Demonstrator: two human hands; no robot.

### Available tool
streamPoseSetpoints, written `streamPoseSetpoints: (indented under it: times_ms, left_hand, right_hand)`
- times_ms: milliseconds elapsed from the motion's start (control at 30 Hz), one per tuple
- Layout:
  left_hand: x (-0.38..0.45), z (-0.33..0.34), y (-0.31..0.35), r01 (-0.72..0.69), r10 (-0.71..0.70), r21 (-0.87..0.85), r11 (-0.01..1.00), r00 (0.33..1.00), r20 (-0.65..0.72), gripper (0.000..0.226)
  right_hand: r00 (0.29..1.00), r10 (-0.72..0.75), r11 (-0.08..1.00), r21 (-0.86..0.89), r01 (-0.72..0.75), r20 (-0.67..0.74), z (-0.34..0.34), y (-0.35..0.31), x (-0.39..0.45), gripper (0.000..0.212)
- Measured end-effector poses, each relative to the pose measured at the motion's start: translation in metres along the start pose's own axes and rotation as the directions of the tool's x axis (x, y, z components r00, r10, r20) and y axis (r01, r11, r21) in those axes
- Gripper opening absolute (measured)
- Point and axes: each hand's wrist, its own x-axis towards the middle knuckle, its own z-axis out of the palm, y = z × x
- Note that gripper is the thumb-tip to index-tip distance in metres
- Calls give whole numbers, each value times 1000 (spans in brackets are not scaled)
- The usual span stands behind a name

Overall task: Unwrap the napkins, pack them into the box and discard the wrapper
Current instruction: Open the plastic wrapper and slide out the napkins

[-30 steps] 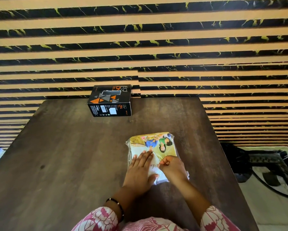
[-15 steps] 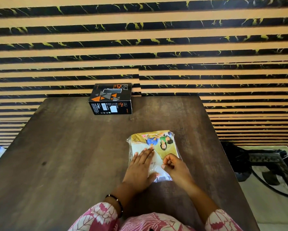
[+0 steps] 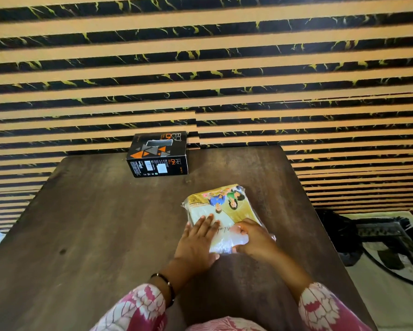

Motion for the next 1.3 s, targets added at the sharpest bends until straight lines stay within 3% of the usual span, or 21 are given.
streamPoseSetpoints:
  times_ms: [100, 167, 300, 400, 767, 967, 1133, 1300]
  left_hand:
    - [16, -14, -8, -21, 23, 97, 995, 999, -23, 79]
    - [20, -18, -8, -14, 19, 116, 993, 999, -44, 79]
    - [8, -9, -4, -66, 65, -17, 998, 996, -55, 86]
    - [-9, 1, 2, -133, 127, -81, 988, 989, -77, 84]
    - [-24, 7, 28, -86, 64, -114, 990, 981, -184, 54]
    - [-15, 0, 27, -95, 95, 5, 996, 992, -88, 49]
    - [-8, -12, 27, -105, 106, 106, 989, 994, -10, 37]
    - [-8, -21, 24, -37, 15, -158, 987, 991, -133, 23]
  right_hand:
    - [1000, -23, 999, -21, 23, 9, -12, -5, 11, 66]
    - [998, -66, 998, -12, 65, -16, -13, -7, 11, 55]
    - [945, -243, 970, -56, 237, -218, 2, 4, -18, 22]
    - [902, -307, 951, -139, 276, -304, 23, 14, -46, 14]
    - [922, -359, 887, -360, 289, -144, 41, 40, -65, 25]
    - [915, -383, 837, -467, 285, -127, 49, 40, -70, 24]
    - [912, -359, 890, -365, 272, -198, 47, 38, -74, 21]
    - [893, -359, 928, -208, 310, -270, 39, 24, -71, 18]
